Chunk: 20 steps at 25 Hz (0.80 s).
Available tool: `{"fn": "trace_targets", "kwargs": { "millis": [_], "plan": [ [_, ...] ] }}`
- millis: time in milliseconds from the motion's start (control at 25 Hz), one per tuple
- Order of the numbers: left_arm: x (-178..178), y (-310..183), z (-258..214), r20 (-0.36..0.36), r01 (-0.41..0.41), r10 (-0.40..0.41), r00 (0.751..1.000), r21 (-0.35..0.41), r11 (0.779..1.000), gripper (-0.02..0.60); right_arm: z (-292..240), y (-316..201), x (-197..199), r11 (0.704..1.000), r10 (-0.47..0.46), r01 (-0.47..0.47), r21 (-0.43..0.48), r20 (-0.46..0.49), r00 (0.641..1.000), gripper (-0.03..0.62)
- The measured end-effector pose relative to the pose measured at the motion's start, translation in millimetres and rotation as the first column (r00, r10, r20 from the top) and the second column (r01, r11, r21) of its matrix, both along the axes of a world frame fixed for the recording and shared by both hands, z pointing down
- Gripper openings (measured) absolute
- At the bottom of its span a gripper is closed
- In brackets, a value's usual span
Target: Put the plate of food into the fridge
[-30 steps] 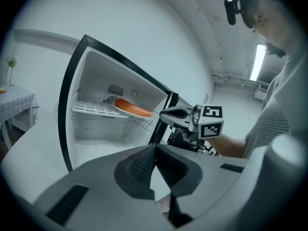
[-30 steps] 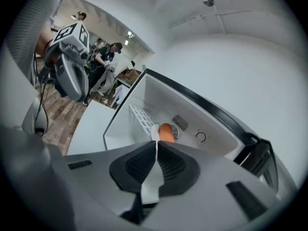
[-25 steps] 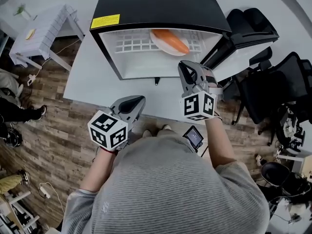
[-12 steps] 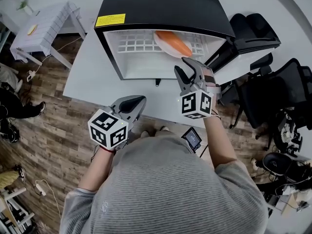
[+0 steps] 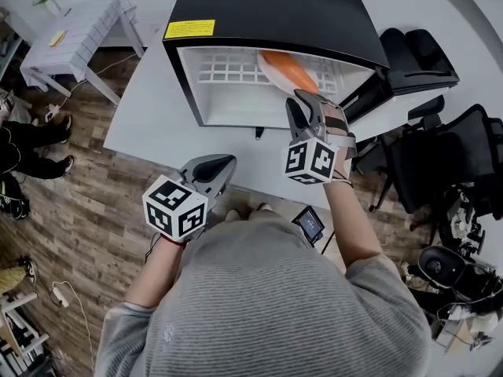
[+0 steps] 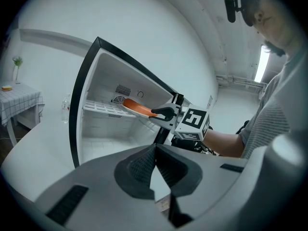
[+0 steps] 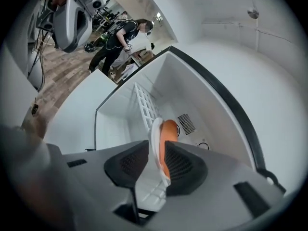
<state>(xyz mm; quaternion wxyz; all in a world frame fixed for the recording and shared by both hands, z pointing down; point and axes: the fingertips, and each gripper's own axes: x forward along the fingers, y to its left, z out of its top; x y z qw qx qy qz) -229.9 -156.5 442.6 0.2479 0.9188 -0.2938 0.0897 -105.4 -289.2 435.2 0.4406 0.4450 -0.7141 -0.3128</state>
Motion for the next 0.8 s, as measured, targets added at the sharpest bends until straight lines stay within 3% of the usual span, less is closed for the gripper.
{"fn": "trace_targets", "kwargs": {
  "millis": [800],
  "plan": [
    [-8.4, 1.8, 1.9, -0.003, 0.015, -0.015, 1.0, -0.007, 1.0, 0.011, 12.6, -7.2, 8.3, 0.999, 0.013, -0.016, -0.034, -0.11, 0.994, 0.035]
  ]
}}
